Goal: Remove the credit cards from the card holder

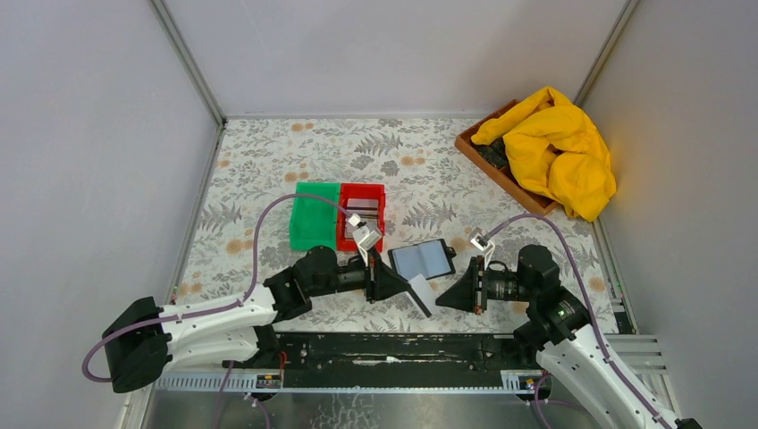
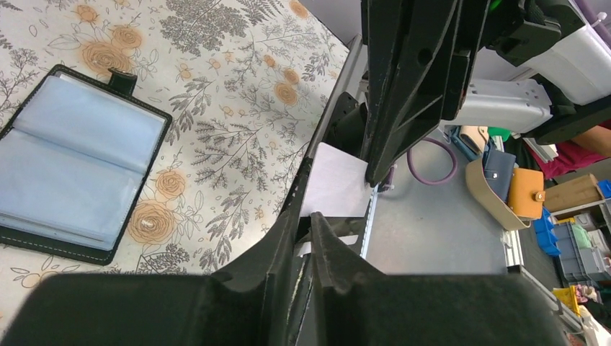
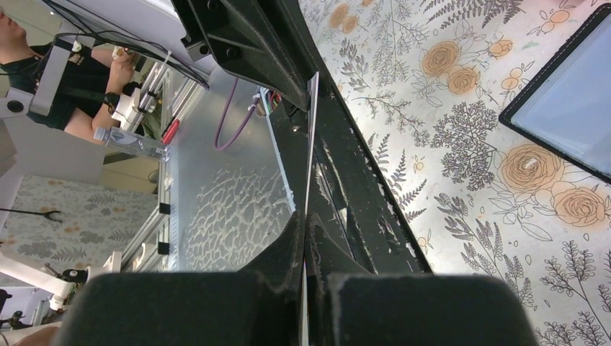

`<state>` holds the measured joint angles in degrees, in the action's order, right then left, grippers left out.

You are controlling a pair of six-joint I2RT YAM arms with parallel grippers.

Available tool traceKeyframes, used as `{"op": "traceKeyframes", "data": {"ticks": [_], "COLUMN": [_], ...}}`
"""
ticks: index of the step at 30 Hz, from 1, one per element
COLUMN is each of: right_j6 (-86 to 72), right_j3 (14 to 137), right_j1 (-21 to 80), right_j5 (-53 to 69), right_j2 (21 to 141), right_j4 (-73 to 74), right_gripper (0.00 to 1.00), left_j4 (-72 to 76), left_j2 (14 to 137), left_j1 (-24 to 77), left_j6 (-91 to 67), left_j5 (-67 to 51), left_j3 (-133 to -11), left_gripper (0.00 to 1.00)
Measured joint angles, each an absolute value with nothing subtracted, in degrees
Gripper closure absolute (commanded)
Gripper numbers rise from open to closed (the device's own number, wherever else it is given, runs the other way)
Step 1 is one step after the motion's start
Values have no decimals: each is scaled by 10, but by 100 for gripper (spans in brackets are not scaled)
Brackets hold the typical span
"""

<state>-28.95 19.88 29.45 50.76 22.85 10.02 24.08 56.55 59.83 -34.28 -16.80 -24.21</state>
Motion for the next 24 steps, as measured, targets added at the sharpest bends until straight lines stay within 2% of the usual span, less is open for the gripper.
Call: {"op": "traceKeyframes", "data": {"ticks": [3, 4, 12, 13, 16, 18, 20, 24], "right_j6": [-295, -296, -300, -300, -302, -303, -299, -286], "right_j3": [196, 195, 185, 185, 185, 185, 185, 199], "right_j1": [295, 294, 293, 293, 293, 293, 293, 293], "right_j5": [508, 507, 507, 508, 507, 503, 490, 424], "right_j2": [229, 229, 234, 235, 235, 235, 230, 203], "right_j4": [98, 98, 96, 95, 93, 88, 85, 116], "right_gripper": [100, 100, 100, 97, 65, 49, 43, 41], "left_j4": [249, 253, 274, 274, 274, 273, 268, 228], "left_j2": [566, 565, 553, 552, 550, 550, 549, 529], "left_j1": [595, 594, 593, 592, 592, 592, 591, 577], "left_j6": [-342, -341, -341, -341, -341, -341, -341, -346], "left_j5": [-179, -182, -214, -215, -216, -216, -211, -160], "left_j3": [-239, -237, -223, -223, -223, -223, -223, -224], "left_gripper": [99, 100, 100, 100, 100, 100, 100, 100]}}
